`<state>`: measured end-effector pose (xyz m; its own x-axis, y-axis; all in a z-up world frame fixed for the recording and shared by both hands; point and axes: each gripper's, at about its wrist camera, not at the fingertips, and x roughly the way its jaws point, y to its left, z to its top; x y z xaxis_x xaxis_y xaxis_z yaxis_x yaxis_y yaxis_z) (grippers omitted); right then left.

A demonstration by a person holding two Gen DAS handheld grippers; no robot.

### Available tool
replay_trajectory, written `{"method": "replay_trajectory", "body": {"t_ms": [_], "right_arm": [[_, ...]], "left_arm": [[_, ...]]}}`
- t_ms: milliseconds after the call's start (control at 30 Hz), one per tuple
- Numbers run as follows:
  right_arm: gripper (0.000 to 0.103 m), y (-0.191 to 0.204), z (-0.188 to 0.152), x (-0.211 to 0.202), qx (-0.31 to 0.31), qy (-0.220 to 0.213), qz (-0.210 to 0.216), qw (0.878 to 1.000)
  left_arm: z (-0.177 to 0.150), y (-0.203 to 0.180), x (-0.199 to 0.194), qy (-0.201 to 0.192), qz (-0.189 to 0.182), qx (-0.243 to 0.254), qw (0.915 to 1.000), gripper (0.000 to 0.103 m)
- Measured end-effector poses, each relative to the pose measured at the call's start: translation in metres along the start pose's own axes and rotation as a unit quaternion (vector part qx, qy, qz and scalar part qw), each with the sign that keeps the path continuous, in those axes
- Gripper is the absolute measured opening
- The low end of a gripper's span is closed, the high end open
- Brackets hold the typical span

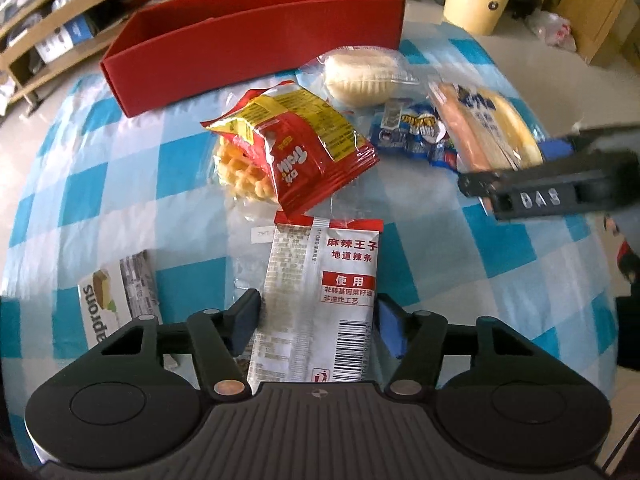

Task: Organize snacks
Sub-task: 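Grasp spicy strip packet with left tool while right tool grasps HORSH bread bag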

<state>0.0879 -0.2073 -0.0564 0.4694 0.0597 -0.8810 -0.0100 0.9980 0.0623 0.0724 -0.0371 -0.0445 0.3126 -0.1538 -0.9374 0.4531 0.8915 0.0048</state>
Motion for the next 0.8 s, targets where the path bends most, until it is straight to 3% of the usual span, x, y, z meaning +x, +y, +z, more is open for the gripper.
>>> {"method": "replay_trajectory", "body": {"t_ms": [267,333,467,600,800], "right_arm": [[0.075,-0.003,-0.02,-0.035,0.014,-0.023,0.038,0.999],[0.075,-0.003,-0.025,-0.041,0.02,-0.028,0.045,0.998],[0.075,-0.002,-0.03,-0.038,0.024,-0.016,0.045,0.999],[0.075,-0.004,-0.029,-0.035,0.028,-0.01,0.051,0.998],[0.075,0.001,-0.028,-0.034,0.02,-0.013,0.058,0.998]], "left_arm": [[-0.006,0.012,-0.006,-0.001,-0.039,-0.048,0.9981,0.068],[-0.006,0.01,-0.003,0.002,-0.037,-0.043,0.9984,0.085],[-0.007,0.006,0.011,0.016,0.001,-0.034,0.9993,0.088],[-0.004,0.002,0.013,0.013,0.018,-0.028,0.9994,0.086],[-0.005,-0.015,-0.006,-0.012,0.029,0.009,0.9995,0.063]]}}
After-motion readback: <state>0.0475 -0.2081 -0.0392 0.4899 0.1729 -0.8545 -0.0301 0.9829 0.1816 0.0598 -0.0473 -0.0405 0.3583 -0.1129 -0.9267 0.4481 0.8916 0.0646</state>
